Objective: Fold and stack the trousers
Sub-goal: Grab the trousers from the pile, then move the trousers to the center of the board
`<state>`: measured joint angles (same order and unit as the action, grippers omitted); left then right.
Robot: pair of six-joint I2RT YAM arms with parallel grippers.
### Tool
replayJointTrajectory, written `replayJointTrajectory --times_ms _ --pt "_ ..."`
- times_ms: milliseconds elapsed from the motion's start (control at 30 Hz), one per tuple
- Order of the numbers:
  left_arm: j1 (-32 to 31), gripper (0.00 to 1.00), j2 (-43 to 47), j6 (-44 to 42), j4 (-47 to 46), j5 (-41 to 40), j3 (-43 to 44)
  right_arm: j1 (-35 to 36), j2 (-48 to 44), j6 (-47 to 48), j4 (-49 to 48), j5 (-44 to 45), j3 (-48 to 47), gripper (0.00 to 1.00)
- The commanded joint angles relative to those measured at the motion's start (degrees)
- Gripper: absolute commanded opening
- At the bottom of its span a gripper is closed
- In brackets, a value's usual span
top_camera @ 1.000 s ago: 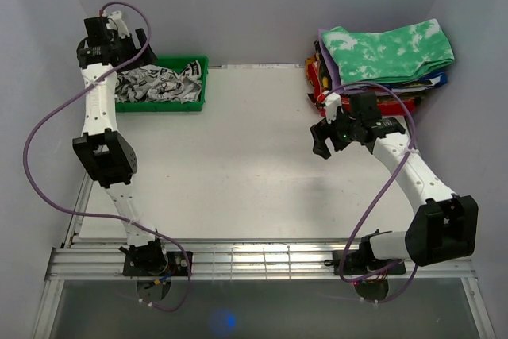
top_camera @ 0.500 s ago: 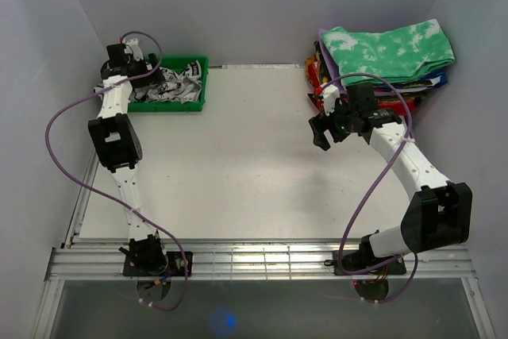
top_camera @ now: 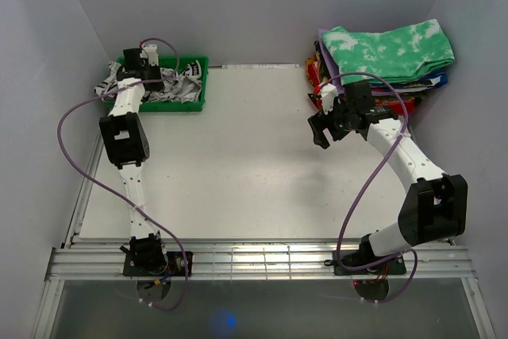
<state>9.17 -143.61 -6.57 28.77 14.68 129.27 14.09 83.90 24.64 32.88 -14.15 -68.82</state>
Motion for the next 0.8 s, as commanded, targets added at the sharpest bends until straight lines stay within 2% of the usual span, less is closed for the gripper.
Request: replayJointTrajectory --times_ms 0,33,100,333,533,767 --pt "-0.47 0.07 2.8 -0.38 0.23 -0.44 3.87 -0.2 -0.05 0.58 -1.24 0.09 -3.08 0.9" --pt "-0.55 0.0 3.42 0.58 -0.55 -0.09 4.93 -0.2 -0.14 0.49 -1.24 -0.08 -3.16 0.9" --pt "-0.47 0.0 7.0 3.13 -2.13 1.22 6.86 -0.2 -0.31 0.23 -1.24 -0.35 -3.34 0.9" --pt "-0.64 0.0 20.99 11.57 -18.82 5.62 5.9 -0.2 -0.93 -0.82 -0.89 -4.29 -5.27 0.9" --pt "-2.57 0.0 30.22 19.38 -25.59 9.84 6.34 0.15 -0.93 -2.4 -2.73 -9.48 -7.47 0.9" --pt "-5.12 0.0 39.36 27.48 -32.46 15.72 6.08 0.59 0.04 -3.72 -2.74 -11.24 -13.79 0.9"
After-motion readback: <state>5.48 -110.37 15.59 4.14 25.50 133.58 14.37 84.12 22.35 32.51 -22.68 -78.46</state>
